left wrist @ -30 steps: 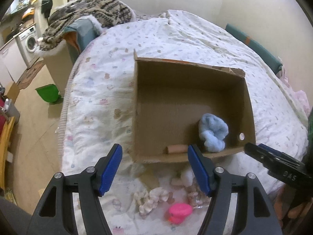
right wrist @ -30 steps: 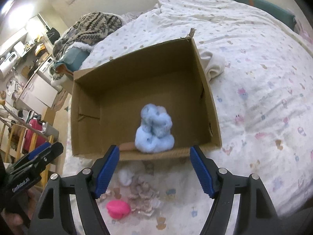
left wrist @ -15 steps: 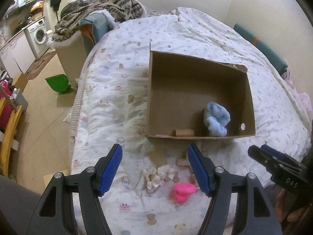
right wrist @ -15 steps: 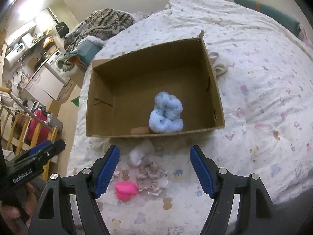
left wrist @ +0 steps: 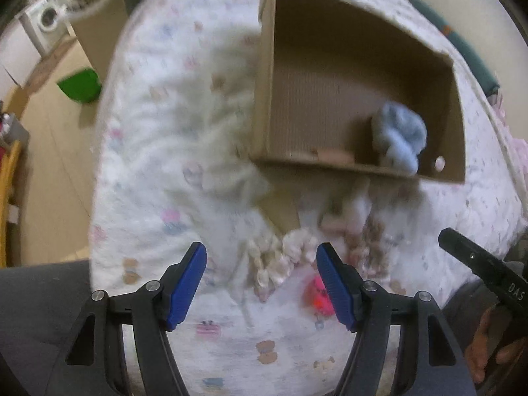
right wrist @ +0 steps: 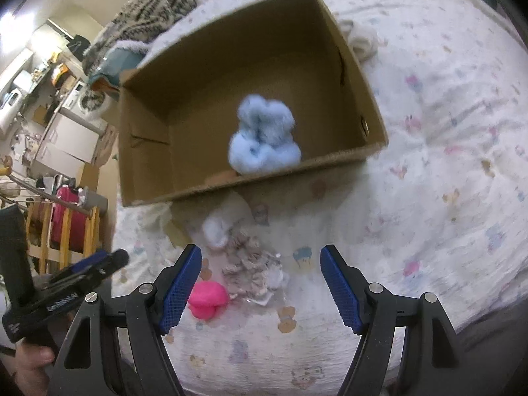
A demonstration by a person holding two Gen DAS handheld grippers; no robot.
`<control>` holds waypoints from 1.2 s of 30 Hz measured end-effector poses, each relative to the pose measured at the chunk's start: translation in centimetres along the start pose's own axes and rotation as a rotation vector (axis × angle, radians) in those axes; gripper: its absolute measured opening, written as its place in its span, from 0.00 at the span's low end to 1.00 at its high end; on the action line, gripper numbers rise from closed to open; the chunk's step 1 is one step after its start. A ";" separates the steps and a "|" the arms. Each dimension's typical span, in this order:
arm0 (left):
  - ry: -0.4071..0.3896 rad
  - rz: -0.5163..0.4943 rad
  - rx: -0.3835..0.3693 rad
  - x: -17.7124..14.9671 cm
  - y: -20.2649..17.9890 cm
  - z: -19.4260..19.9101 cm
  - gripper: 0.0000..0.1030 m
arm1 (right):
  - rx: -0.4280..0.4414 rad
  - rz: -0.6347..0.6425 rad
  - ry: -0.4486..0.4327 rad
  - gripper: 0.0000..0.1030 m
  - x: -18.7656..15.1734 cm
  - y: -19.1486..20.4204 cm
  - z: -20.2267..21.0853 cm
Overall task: Organize soft objects
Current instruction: 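Grasp the white lace scrunchie with the left tool while the right grasps beige scrunchies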
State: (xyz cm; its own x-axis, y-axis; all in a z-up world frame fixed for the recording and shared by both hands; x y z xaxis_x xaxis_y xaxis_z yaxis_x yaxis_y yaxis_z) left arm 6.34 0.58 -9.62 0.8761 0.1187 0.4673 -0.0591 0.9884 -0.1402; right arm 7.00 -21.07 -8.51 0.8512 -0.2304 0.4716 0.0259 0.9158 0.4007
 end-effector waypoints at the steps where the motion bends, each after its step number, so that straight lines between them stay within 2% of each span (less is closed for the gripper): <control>1: 0.020 0.007 -0.010 -0.2 -0.1 -0.6 0.64 | 0.005 -0.011 0.005 0.76 -0.1 -0.1 -0.2; 6: 0.082 0.043 -0.045 -1.2 -0.6 -2.8 0.64 | 0.002 -0.017 0.014 0.76 -0.3 -0.5 -0.8; 10: 0.067 0.028 -0.046 -1.1 -1.1 -3.5 0.55 | 0.006 -0.026 0.031 0.76 -0.7 -0.8 -1.3; 13: 0.091 0.006 -0.048 -1.3 -1.6 -4.7 0.54 | 0.000 -0.012 0.034 0.76 -0.6 -0.7 -1.7; 16: 0.075 0.020 -0.022 -1.2 -1.3 -5.1 0.54 | 0.004 -0.005 0.040 0.76 -0.5 -0.4 -2.2; 21: 0.152 0.021 -0.027 -2.3 -1.3 -6.5 0.52 | 0.003 -0.005 0.059 0.76 -0.5 -0.6 -3.0; 23: 0.163 0.001 -0.020 -2.7 -1.4 -6.6 0.28 | -0.004 -0.011 0.068 0.76 -0.5 -0.8 -3.4; 26: 0.129 -0.031 -0.020 -2.6 -1.6 -5.2 0.15 | 0.001 -0.039 0.078 0.76 -0.4 -1.0 -3.7; 32: 0.045 -0.003 -0.096 -1.7 -1.1 -0.6 0.14 | 0.029 -0.097 0.102 0.76 -0.7 -1.9 -3.6; 36: 0.021 0.049 -0.098 -1.5 0.6 1.4 0.14 | 0.041 -0.111 0.152 0.76 -1.6 -1.9 -3.9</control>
State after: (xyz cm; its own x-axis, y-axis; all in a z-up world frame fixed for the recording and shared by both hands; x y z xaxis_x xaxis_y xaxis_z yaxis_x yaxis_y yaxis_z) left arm 4.29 1.09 -9.19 0.8831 0.1632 0.4399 -0.0554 0.9673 -0.2476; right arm 7.61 -21.17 -13.06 0.9139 -0.2735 0.2999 0.1046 0.8727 0.4770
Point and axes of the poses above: each gripper's, at about its wrist camera, not at the fingertips, and z roughly against the way its jaws point, y to its left, x to its top, the point moved 5 cm from there along -z, roughly the way its jaws point, and after that the axes turned 14 degrees about -y, right-handed, at the moved point
